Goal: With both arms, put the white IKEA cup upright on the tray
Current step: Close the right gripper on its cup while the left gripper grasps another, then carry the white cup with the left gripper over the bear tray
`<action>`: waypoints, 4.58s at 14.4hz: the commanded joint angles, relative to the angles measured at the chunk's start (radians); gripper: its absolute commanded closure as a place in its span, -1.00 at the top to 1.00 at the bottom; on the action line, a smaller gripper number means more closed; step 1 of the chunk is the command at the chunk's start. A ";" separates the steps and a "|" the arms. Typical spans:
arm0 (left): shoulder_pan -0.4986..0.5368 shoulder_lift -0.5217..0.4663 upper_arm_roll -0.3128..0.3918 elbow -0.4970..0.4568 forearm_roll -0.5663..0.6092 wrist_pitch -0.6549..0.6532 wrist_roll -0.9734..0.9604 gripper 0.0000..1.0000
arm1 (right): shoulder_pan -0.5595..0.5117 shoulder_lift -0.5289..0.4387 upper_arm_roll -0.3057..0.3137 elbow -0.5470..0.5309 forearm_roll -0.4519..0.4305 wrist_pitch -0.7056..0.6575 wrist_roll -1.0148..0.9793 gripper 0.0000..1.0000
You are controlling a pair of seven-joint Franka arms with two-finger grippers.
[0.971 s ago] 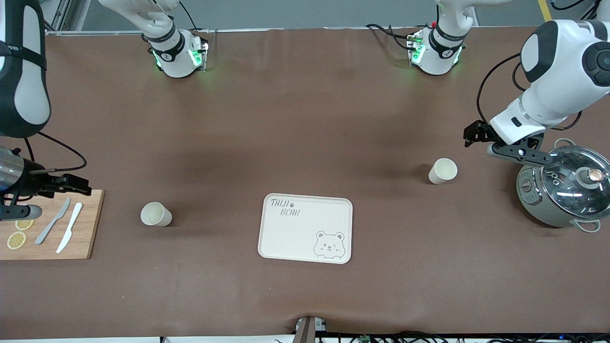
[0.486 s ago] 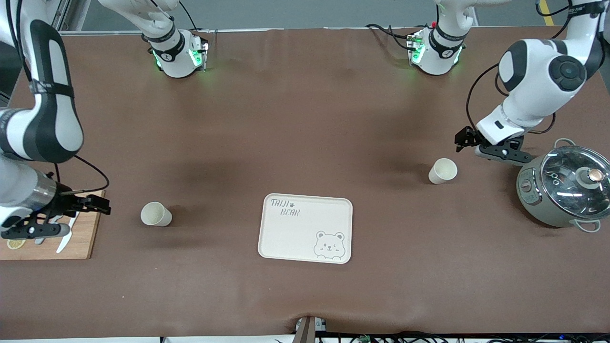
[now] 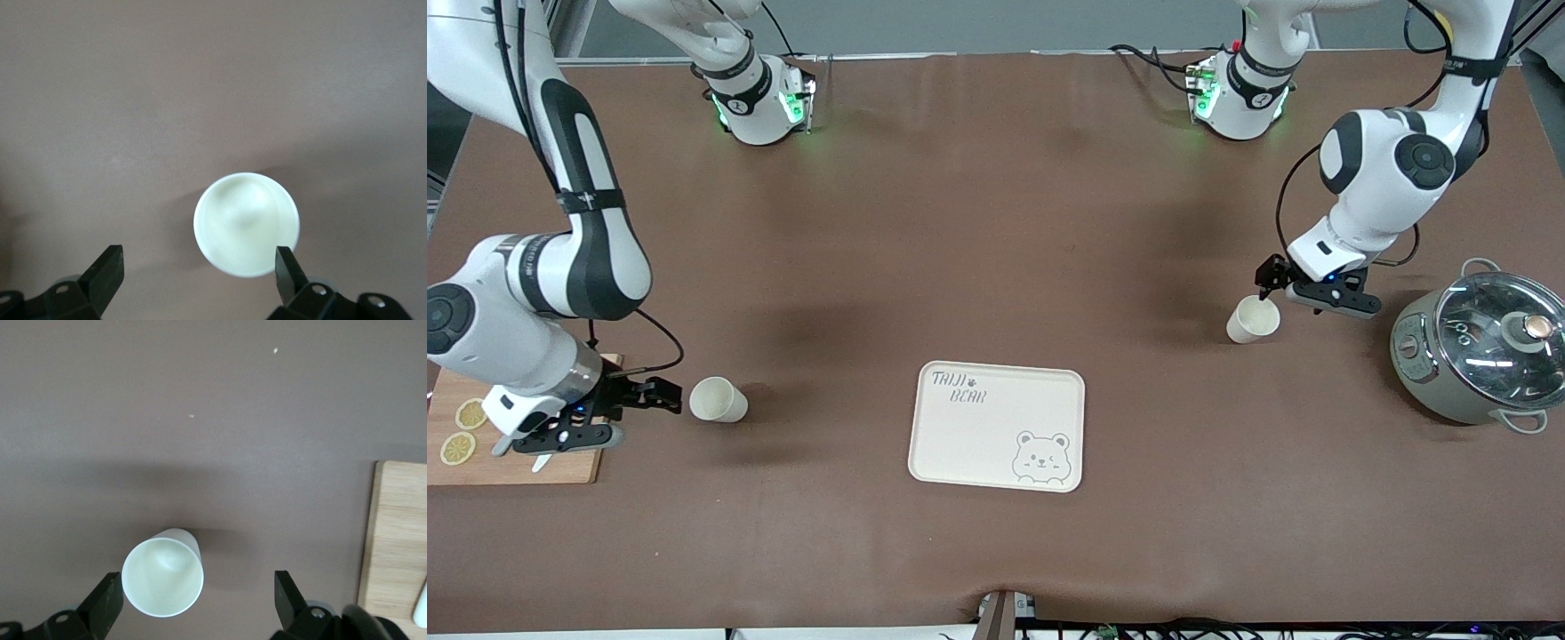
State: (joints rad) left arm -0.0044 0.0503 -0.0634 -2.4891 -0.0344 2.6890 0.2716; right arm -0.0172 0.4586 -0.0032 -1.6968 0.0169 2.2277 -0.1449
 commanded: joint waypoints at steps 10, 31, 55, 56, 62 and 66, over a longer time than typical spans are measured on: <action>0.027 0.201 0.005 0.012 -0.030 0.253 0.066 -1.00 | -0.036 0.028 -0.001 -0.054 0.003 0.050 -0.108 1.00; -0.009 0.143 -0.206 0.565 -0.013 -0.547 -0.606 -1.00 | -0.024 0.045 0.000 -0.178 0.003 0.244 -0.108 1.00; -0.649 0.723 0.126 1.170 0.079 -0.450 -1.178 -1.00 | -0.009 0.055 0.002 -0.288 0.003 0.440 -0.107 1.00; -0.651 0.729 0.126 1.170 0.077 -0.446 -1.178 -1.00 | -0.010 0.060 0.002 -0.290 0.003 0.446 -0.107 1.00; -0.646 0.761 0.126 1.167 0.077 -0.390 -1.181 -1.00 | -0.010 0.061 0.002 -0.291 0.003 0.452 -0.108 1.00; -0.640 0.775 0.126 1.155 0.077 -0.376 -1.180 -1.00 | -0.010 0.061 0.002 -0.290 0.003 0.452 -0.108 1.00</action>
State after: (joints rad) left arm -0.6438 0.8102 0.0578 -1.3492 0.0198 2.3024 -0.8905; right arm -0.0285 0.5261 -0.0014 -1.9736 0.0169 2.6616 -0.2412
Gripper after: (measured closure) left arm 0.947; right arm 0.000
